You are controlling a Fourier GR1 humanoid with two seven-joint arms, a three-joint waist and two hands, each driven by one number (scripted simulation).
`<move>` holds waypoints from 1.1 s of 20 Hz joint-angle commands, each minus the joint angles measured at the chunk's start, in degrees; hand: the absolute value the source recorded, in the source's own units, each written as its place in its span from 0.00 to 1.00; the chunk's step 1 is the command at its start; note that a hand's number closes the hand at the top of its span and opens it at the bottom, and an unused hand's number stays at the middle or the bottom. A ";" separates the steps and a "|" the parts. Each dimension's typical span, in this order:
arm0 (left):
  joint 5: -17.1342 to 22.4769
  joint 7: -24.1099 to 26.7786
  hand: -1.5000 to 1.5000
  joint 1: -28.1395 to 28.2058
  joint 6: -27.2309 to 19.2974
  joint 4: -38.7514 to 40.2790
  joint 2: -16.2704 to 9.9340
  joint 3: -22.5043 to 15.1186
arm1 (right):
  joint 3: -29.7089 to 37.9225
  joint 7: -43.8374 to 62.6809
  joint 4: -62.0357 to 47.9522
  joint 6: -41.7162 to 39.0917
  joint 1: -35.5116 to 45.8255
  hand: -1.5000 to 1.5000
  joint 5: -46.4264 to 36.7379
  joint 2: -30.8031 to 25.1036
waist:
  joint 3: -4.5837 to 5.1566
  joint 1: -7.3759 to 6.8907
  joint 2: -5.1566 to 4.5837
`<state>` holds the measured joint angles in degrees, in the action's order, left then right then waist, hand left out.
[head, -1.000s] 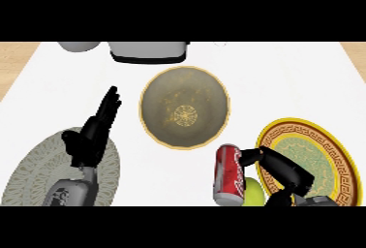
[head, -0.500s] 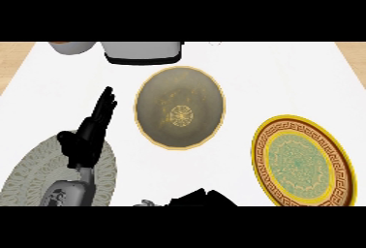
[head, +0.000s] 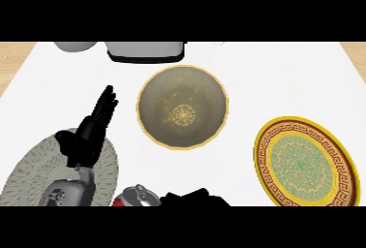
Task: Pick the pear from the plate and place it in the bowl
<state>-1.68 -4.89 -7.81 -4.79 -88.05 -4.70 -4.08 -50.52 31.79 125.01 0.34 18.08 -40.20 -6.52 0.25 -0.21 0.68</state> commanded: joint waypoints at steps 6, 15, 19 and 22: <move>0.00 -0.32 0.50 -0.43 0.59 -0.31 0.41 -0.57 | 3.81 24.98 -5.83 7.87 27.64 1.00 3.40 6.40 | -0.04 -1.15 -0.34; 0.66 -0.18 0.50 -2.55 0.96 0.80 0.25 0.83 | 15.10 23.97 -28.42 1.48 45.06 1.00 7.78 6.51 | -0.11 -0.89 -0.82; -0.69 -0.97 0.50 -0.79 0.72 -2.25 0.06 -0.46 | 16.60 13.30 -36.24 1.45 43.19 1.00 4.72 3.86 | -0.22 -0.91 -0.85; -0.48 -1.51 0.50 1.81 0.45 -4.02 1.14 -1.20 | 15.81 11.14 -39.40 4.01 39.92 1.00 1.10 5.23 | -0.24 -0.55 -0.71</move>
<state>-2.11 -5.21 -8.36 -4.39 -88.99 -4.31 -4.01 -35.09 48.25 92.22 2.70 59.89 -35.90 -1.63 0.05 -0.77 -0.05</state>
